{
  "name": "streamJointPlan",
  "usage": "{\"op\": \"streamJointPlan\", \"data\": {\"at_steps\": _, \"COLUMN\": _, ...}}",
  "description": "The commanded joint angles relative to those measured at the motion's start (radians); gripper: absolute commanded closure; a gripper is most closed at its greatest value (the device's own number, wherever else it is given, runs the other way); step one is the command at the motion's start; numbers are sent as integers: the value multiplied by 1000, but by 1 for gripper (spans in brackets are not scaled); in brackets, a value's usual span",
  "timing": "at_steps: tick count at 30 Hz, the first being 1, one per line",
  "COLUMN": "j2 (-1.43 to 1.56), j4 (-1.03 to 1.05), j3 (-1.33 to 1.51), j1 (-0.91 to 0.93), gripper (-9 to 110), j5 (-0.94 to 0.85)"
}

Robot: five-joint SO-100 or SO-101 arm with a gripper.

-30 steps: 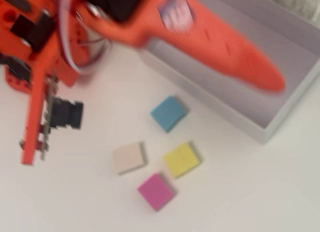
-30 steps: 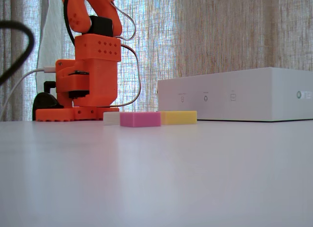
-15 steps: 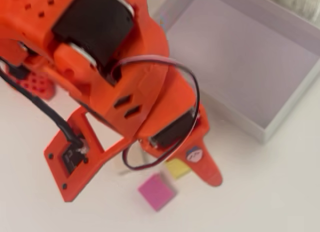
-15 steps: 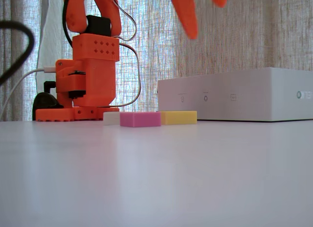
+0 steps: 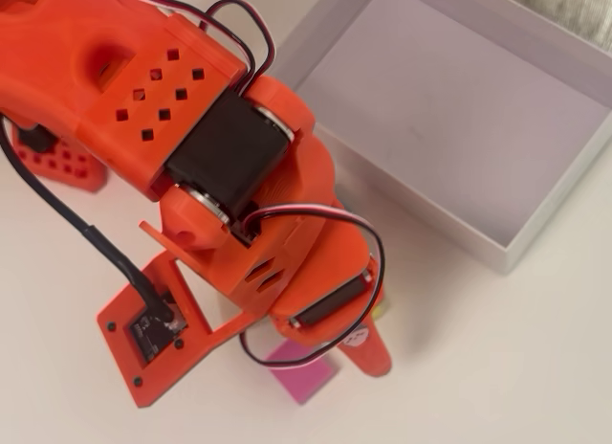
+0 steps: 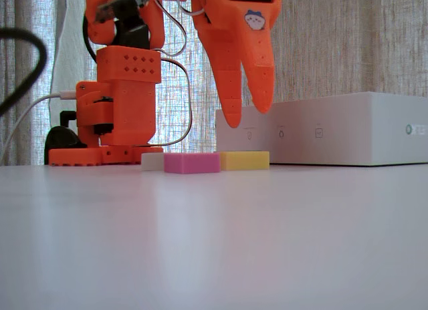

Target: Grasp the yellow cuboid and put it in the bin.

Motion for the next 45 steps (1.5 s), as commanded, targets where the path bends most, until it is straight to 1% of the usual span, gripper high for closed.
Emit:
{"op": "streamJointPlan", "data": {"at_steps": 1, "j2": -8, "j4": -21, "j3": 2, "j1": -3, "gripper": 74, "j5": -5}}
{"op": "streamJointPlan", "data": {"at_steps": 18, "j2": -83, "j4": -114, "j3": 83, "j1": -23, "gripper": 74, "j5": -2}}
{"op": "streamJointPlan", "data": {"at_steps": 35, "j2": -92, "j4": -117, "j3": 118, "j1": -44, "gripper": 74, "j5": -26}}
{"op": "streamJointPlan", "data": {"at_steps": 40, "j2": -95, "j4": -106, "j3": 118, "j1": -46, "gripper": 85, "j5": -46}}
{"op": "streamJointPlan", "data": {"at_steps": 45, "j2": -97, "j4": -104, "j3": 124, "j1": -40, "gripper": 87, "j5": -46}}
